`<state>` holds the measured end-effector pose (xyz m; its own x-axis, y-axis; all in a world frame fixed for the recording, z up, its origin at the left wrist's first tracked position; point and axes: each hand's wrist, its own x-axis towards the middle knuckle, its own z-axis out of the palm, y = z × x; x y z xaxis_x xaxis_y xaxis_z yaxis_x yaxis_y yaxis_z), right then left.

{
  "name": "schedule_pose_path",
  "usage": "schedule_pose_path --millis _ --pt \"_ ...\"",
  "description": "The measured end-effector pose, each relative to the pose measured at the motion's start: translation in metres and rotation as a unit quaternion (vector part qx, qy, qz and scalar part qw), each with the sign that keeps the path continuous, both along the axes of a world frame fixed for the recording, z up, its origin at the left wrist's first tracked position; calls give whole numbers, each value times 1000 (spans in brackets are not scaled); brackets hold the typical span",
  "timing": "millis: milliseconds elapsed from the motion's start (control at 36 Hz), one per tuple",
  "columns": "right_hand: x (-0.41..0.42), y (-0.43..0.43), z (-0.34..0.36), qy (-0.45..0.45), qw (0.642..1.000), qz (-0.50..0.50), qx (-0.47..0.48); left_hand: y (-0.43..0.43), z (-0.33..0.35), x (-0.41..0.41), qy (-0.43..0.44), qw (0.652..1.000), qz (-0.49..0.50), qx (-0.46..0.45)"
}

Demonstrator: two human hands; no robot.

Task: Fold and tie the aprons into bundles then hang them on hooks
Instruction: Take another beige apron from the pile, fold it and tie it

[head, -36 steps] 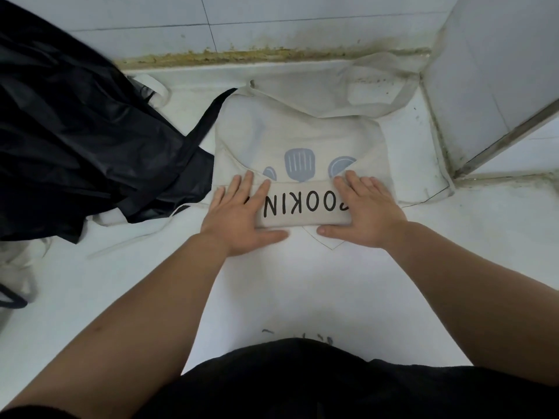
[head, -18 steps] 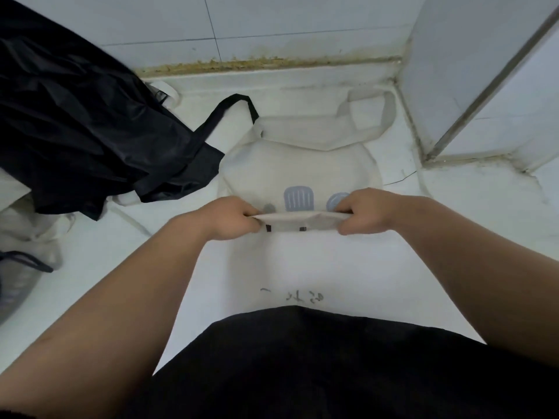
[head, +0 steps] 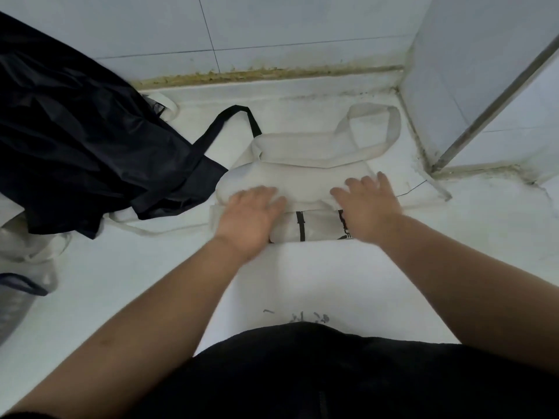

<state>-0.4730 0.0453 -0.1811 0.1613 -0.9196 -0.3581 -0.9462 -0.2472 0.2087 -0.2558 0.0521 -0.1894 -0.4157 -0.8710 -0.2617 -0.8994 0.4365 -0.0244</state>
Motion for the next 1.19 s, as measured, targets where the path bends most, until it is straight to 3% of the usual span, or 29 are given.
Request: schedule_pose_path --millis 83,139,389,556,778,889,1083,1195 --pt "18 13 -16 -107 993 9 45 18 -17 -21 81 992 -5 97" --pt "21 19 -26 -158 985 -13 61 22 -28 -22 88 991 11 104" --pt "-1 23 -41 -143 986 -60 55 14 -44 20 23 995 84 51" --pt "0 23 -39 -154 984 -74 58 12 -40 16 15 989 127 72" --pt "7 11 -17 -187 973 -135 -32 16 -17 21 152 970 144 121" --pt "14 4 -10 -186 960 -209 -13 23 -10 9 164 976 129 61" --pt "10 -17 -1 -229 948 -222 -11 -4 -3 4 213 964 162 -9" --pt "5 -27 1 -218 949 -228 25 -24 1 3 109 984 139 19"
